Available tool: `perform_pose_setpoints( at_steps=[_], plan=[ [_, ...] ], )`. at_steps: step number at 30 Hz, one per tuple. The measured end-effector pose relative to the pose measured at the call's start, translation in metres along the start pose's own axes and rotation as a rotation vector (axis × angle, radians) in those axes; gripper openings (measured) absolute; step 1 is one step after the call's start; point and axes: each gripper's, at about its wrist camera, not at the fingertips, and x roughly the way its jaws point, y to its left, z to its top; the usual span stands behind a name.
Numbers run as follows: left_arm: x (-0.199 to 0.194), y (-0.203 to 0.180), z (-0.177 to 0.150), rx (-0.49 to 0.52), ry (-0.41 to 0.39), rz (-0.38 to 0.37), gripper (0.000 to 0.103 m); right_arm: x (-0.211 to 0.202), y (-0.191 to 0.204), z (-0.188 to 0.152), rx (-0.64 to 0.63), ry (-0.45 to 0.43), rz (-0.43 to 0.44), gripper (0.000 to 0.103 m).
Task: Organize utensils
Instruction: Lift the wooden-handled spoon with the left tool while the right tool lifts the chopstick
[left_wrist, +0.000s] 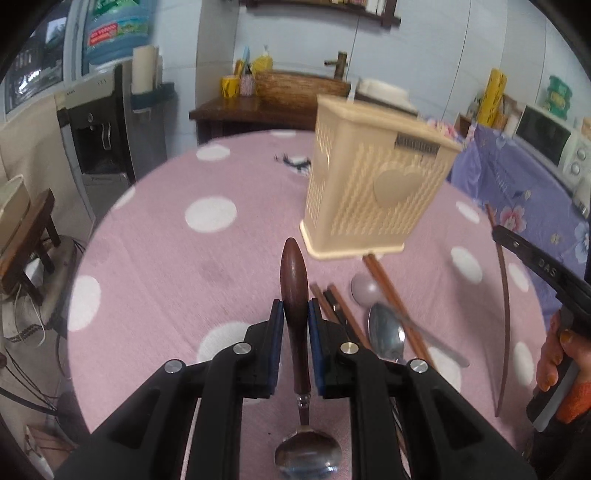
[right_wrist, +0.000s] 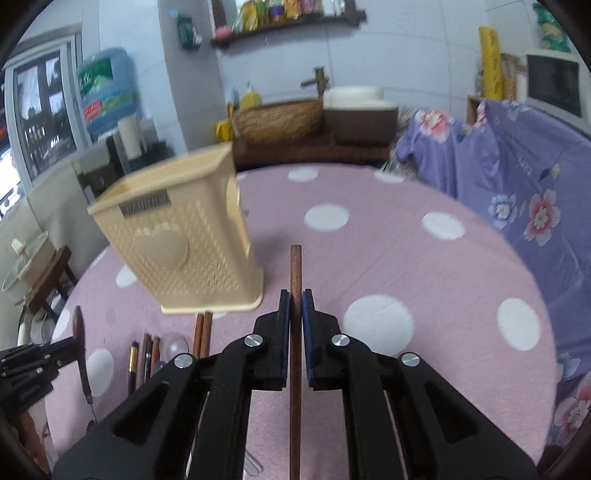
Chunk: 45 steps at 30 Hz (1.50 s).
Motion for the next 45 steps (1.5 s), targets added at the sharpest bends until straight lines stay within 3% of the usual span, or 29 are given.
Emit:
perform_pose_setpoints(
  at_steps=[7,8,9,15,21,23,24,25,26,29,37,45],
  plan=[
    [-0.038,0.003,0.023,0.006,-0.138,0.009,0.014,-0.068,-0.009,0.026,0.019,-0.162,0.011,0.007],
    [-0.039,0.004,0.024,0.007,-0.144,0.013,0.012,-0.074,-0.011,0.028,0.018,-0.172,0.009,0.007],
    [-0.039,0.004,0.025,0.009,-0.151,0.018,0.002,-0.079,-0.011,0.030,0.019,-0.182,0.007,0.007],
    [-0.035,0.006,0.031,0.022,-0.167,0.040,0.002,-0.080,-0.010,0.030,0.013,-0.189,0.001,0.007],
    [-0.018,0.034,0.037,-0.053,-0.107,0.034,0.002,-0.080,-0.012,0.027,0.011,-0.193,-0.007,0.007],
    [-0.006,0.053,0.046,-0.099,-0.069,0.030,0.006,-0.080,-0.013,0.027,0.016,-0.193,-0.003,0.007],
    [0.000,0.061,0.050,-0.124,-0.059,0.031,0.023,-0.079,-0.013,0.026,0.018,-0.193,-0.002,0.007],
    [0.010,0.072,0.056,-0.159,-0.041,0.041,0.049,-0.079,-0.013,0.025,0.020,-0.197,-0.002,0.007],
    [0.021,0.082,0.060,-0.193,-0.019,0.062,0.058,-0.079,-0.012,0.025,0.022,-0.199,-0.001,0.007],
    [0.049,0.097,0.069,-0.242,0.032,0.082,0.059,-0.080,-0.012,0.024,0.028,-0.203,0.002,0.007],
    [0.115,0.080,0.073,-0.175,0.107,0.229,0.049,-0.085,-0.011,0.024,0.031,-0.208,-0.002,0.007],
    [0.145,0.080,0.074,-0.176,0.166,0.260,0.047,-0.084,-0.010,0.024,0.037,-0.205,0.009,0.007]
  ],
)
